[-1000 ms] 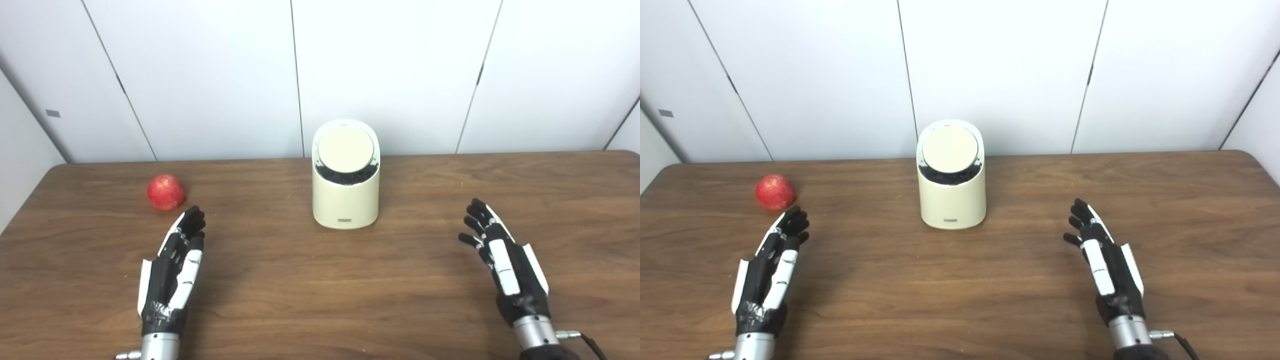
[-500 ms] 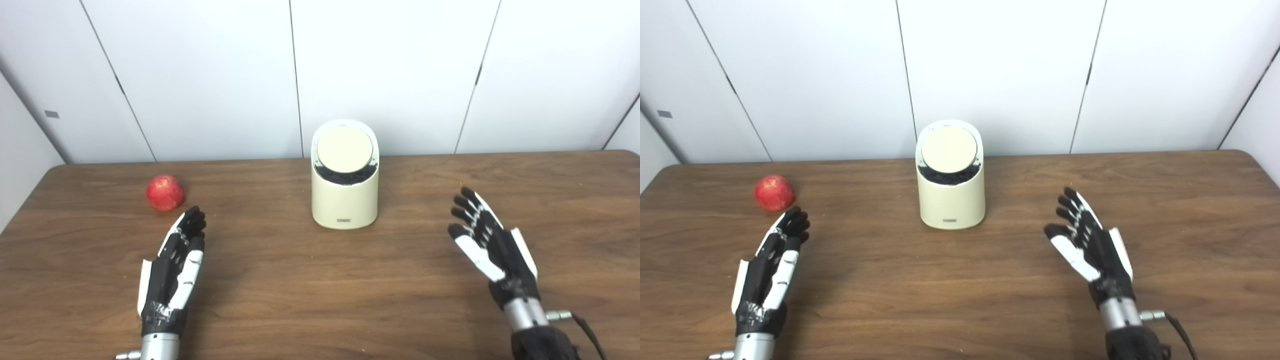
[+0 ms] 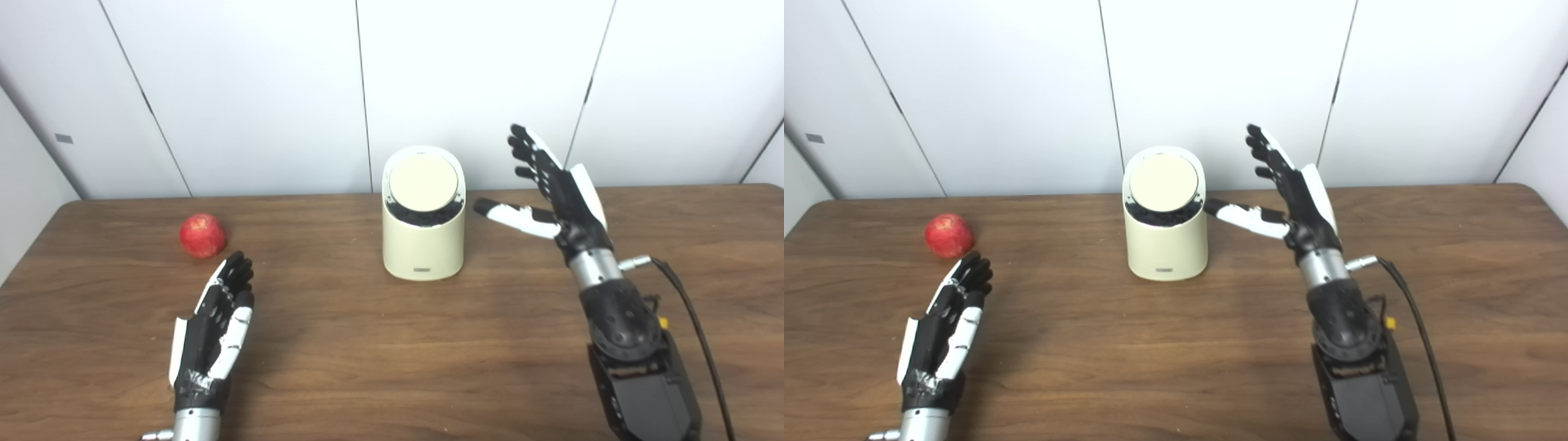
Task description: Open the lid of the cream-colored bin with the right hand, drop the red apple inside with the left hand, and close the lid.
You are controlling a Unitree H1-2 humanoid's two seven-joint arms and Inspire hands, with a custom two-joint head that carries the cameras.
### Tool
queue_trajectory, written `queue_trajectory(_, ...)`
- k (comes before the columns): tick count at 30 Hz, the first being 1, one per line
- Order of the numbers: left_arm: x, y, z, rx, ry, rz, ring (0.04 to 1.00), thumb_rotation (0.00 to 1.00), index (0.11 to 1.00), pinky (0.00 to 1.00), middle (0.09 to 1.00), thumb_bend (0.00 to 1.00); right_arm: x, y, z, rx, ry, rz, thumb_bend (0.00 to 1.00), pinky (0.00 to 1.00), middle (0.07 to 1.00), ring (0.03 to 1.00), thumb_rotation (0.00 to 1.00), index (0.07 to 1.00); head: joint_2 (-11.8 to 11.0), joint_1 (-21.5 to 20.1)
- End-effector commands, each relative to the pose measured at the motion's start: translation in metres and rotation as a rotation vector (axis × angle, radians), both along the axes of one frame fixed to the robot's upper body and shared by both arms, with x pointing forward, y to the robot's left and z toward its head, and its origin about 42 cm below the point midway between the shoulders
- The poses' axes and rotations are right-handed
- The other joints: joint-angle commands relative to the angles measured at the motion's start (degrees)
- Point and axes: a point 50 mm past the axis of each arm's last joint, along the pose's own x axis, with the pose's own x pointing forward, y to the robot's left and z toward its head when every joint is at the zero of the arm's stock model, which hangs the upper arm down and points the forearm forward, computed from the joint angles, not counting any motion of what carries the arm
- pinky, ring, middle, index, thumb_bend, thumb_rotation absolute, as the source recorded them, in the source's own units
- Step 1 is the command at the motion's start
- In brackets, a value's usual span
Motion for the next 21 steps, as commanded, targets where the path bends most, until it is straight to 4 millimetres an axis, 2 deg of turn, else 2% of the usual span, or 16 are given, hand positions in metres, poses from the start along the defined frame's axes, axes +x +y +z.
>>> queue_trajectory(1, -0.024, -0.010, -0.039, -0.039, 0.134, 0.004, 0.891, 0.55, 0.920, 0.89, 0.888, 0.41, 0.011, 0.009, 0.028, -0.034, -0.087, 0.010, 0.91, 0.83, 0.909, 0.906, 0.46, 0.931, 0.0, 0.0)
queue_trajectory(8, -0.024, -0.013, -0.042, -0.059, 0.126, 0.001, 0.888, 0.53, 0.920, 0.90, 0.890, 0.41, 0.041, 0.028, 0.048, -0.101, -0.112, 0.026, 0.88, 0.82, 0.915, 0.912, 0.38, 0.932, -0.1, 0.0)
queue_trajectory(14, -0.022, -0.017, -0.042, -0.077, 0.129, 0.000, 0.887, 0.50, 0.918, 0.90, 0.884, 0.42, 0.066, 0.040, 0.060, -0.176, -0.120, 0.027, 0.89, 0.84, 0.912, 0.908, 0.37, 0.939, -0.2, 0.5)
queue_trajectory(21, -0.021, -0.019, -0.044, -0.077, 0.135, 0.004, 0.887, 0.49, 0.921, 0.90, 0.883, 0.42, 0.081, 0.046, 0.064, -0.271, -0.143, -0.006, 0.91, 0.78, 0.896, 0.865, 0.36, 0.931, -0.2, 0.7)
